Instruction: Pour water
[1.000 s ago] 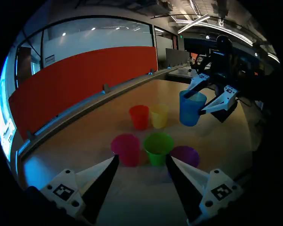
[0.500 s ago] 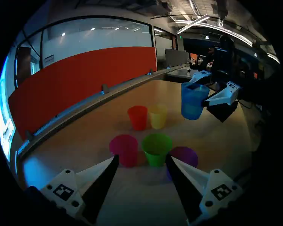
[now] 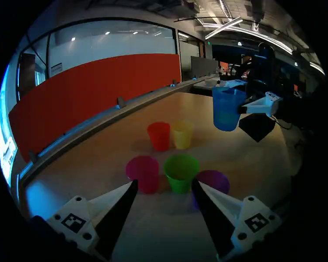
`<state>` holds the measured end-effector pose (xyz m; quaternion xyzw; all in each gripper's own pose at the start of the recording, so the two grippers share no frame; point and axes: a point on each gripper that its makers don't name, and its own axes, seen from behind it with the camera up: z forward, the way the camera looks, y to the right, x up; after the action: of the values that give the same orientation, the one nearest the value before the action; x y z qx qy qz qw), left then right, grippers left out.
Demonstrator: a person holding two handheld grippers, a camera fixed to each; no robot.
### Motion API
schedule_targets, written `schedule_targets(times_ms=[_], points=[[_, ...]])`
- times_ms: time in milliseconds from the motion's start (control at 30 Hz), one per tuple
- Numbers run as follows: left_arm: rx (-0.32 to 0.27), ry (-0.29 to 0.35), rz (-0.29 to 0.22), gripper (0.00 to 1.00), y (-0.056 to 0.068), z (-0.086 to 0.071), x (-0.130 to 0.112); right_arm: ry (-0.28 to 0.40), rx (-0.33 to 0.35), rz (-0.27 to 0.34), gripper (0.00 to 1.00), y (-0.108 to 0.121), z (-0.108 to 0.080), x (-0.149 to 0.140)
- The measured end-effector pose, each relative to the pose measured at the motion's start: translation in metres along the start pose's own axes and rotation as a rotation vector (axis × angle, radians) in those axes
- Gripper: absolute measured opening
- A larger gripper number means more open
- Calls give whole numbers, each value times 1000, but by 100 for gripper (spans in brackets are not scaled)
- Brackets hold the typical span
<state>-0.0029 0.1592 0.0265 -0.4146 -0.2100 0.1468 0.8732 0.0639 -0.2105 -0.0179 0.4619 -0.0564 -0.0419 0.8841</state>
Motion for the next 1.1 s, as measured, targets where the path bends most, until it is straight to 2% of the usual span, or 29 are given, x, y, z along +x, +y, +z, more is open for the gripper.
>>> schedule_targets(times_ms=[267, 1100], points=[[-4, -11, 2, 91, 0, 3, -4, 30, 15, 11, 89, -2, -2, 9], [-10, -63, 9, 91, -4, 20, -20, 25, 29, -20, 89, -7, -17, 23]])
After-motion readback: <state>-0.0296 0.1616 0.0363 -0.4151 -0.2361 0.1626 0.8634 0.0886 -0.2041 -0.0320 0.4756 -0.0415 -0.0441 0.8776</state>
